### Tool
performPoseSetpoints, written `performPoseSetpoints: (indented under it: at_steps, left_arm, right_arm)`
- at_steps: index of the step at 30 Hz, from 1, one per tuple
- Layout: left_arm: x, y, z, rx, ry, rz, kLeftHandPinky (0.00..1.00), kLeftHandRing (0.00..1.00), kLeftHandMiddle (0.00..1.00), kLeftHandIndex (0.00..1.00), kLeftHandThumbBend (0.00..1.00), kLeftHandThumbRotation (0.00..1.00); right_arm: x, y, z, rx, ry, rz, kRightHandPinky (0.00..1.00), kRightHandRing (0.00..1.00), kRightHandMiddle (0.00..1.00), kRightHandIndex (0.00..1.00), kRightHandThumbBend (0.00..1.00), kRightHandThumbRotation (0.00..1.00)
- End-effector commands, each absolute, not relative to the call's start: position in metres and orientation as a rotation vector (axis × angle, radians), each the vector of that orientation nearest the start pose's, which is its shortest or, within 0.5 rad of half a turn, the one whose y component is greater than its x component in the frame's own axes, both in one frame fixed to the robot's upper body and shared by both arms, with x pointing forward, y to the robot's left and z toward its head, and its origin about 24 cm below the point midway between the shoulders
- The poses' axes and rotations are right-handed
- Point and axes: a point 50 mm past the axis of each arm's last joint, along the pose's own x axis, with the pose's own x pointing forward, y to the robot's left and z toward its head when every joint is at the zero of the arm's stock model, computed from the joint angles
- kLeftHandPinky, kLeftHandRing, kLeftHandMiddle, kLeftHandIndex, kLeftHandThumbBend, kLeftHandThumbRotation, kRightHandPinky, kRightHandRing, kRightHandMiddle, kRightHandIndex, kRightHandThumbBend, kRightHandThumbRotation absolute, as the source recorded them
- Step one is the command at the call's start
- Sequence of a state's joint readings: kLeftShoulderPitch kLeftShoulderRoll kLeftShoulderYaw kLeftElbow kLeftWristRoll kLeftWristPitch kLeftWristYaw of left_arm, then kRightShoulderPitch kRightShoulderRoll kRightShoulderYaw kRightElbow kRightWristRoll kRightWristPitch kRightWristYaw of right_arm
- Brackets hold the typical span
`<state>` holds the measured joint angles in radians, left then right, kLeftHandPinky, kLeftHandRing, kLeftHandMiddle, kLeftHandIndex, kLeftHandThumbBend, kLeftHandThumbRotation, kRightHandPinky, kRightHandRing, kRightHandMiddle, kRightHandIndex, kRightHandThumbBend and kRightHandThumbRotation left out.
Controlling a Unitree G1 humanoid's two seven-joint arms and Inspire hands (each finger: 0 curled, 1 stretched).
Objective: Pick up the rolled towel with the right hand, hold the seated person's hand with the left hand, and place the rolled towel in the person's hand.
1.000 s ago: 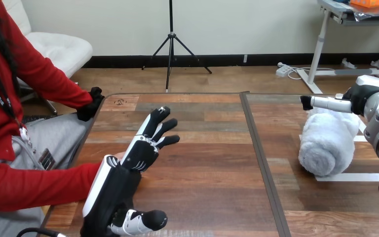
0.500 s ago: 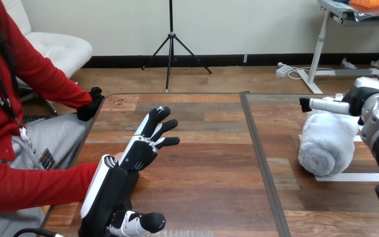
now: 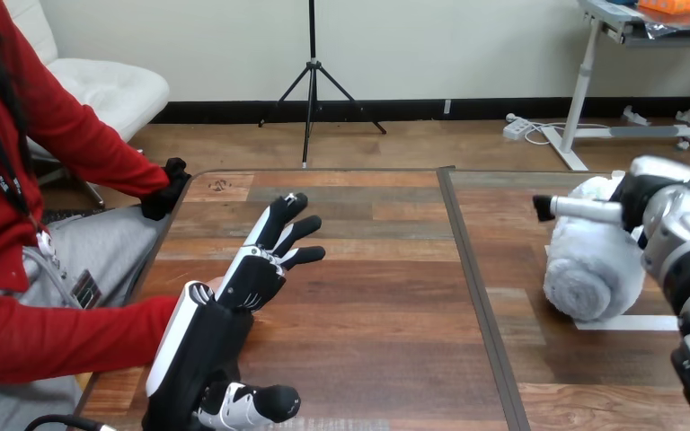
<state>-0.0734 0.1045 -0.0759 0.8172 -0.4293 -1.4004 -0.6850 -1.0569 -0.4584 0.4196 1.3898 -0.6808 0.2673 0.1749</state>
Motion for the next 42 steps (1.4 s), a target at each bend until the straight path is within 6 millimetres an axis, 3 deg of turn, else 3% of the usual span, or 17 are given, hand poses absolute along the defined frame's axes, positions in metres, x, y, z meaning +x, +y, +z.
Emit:
performPoseSetpoints:
  at_steps: [1, 3, 9, 24, 30, 33, 36, 37, 39, 42]
  left_arm:
    - [0.209, 0.161, 0.021, 0.092, -0.719, -0.427, 0.84, 0.93, 0.98, 0.97, 1.00, 0.77]
    - [0.209, 0.161, 0.021, 0.092, -0.718, -0.427, 0.85, 0.94, 0.98, 0.97, 1.00, 0.76]
    - [0.208, 0.161, 0.022, 0.084, -0.721, -0.410, 0.84, 0.93, 0.97, 0.97, 1.00, 0.77]
    - [0.207, 0.163, 0.024, 0.077, -0.739, -0.417, 0.84, 0.93, 0.98, 0.96, 1.00, 0.80]
    - [0.207, 0.163, 0.025, 0.075, -0.744, -0.415, 0.84, 0.93, 0.97, 0.96, 1.00, 0.82]
    - [0.207, 0.163, 0.026, 0.071, -0.752, -0.406, 0.84, 0.93, 0.97, 0.96, 1.00, 0.82]
    - [0.207, 0.163, 0.027, 0.062, -0.763, -0.395, 0.83, 0.92, 0.96, 0.96, 1.00, 0.82]
    - [0.207, 0.163, 0.027, 0.059, -0.766, -0.393, 0.83, 0.91, 0.95, 0.95, 0.99, 0.81]
    - [0.207, 0.163, 0.027, 0.057, -0.773, -0.394, 0.83, 0.91, 0.95, 0.95, 0.98, 0.81]
    - [0.207, 0.163, 0.028, 0.054, -0.777, -0.402, 0.83, 0.91, 0.95, 0.95, 0.97, 0.80]
  right_arm:
    - [0.388, -0.257, 0.094, -1.377, 0.690, 0.000, 0.45, 0.72, 0.78, 0.79, 1.00, 1.00]
    - [0.387, -0.257, 0.092, -1.368, 0.694, -0.002, 0.46, 0.73, 0.78, 0.79, 1.00, 1.00]
    - [0.385, -0.254, 0.085, -1.351, 0.705, 0.014, 0.37, 0.61, 0.75, 0.83, 1.00, 1.00]
    - [0.382, -0.244, 0.073, -1.411, 0.739, 0.085, 0.39, 0.64, 0.80, 0.87, 1.00, 1.00]
    - [0.380, -0.242, 0.068, -1.388, 0.735, 0.040, 0.32, 0.49, 0.63, 0.76, 1.00, 1.00]
    - [0.379, -0.241, 0.065, -1.343, 0.707, -0.006, 0.30, 0.45, 0.60, 0.77, 1.00, 1.00]
    - [0.378, -0.240, 0.062, -1.257, 0.667, -0.066, 0.31, 0.47, 0.63, 0.83, 1.00, 0.91]
    - [0.378, -0.240, 0.061, -1.227, 0.655, -0.081, 0.33, 0.51, 0.66, 0.85, 0.99, 0.78]
    - [0.378, -0.239, 0.060, -1.164, 0.632, -0.113, 0.35, 0.54, 0.69, 0.86, 0.98, 0.70]
    - [0.377, -0.238, 0.058, -1.097, 0.607, -0.144, 0.34, 0.52, 0.65, 0.83, 0.95, 0.51]
